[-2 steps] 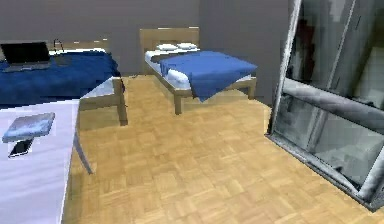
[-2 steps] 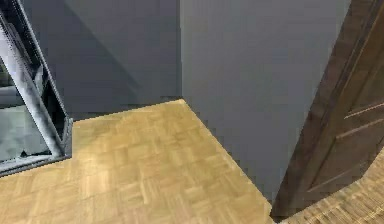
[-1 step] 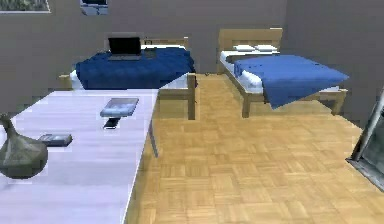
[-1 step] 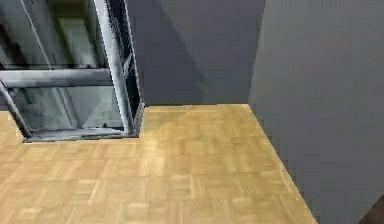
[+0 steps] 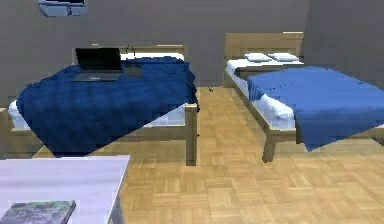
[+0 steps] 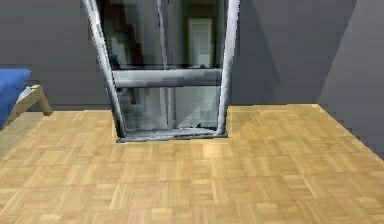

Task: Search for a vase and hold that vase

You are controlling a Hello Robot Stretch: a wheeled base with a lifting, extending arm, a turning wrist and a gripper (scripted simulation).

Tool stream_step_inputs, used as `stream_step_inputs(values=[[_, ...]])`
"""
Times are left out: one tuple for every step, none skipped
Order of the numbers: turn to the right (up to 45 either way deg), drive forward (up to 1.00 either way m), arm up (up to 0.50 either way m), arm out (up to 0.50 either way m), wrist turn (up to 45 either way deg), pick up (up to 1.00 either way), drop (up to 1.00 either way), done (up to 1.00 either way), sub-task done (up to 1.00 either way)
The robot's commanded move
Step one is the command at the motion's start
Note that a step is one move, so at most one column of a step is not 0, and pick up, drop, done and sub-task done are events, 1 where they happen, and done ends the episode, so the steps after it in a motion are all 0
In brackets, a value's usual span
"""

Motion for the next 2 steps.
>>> stream_step_inputs(values=[[-6.0,0.0,0.0,0.0,0.0,0.0,0.0,0.0,0.0],[0.0,0.15,0.0,0.0,0.0,0.0,0.0,0.0,0.0]])
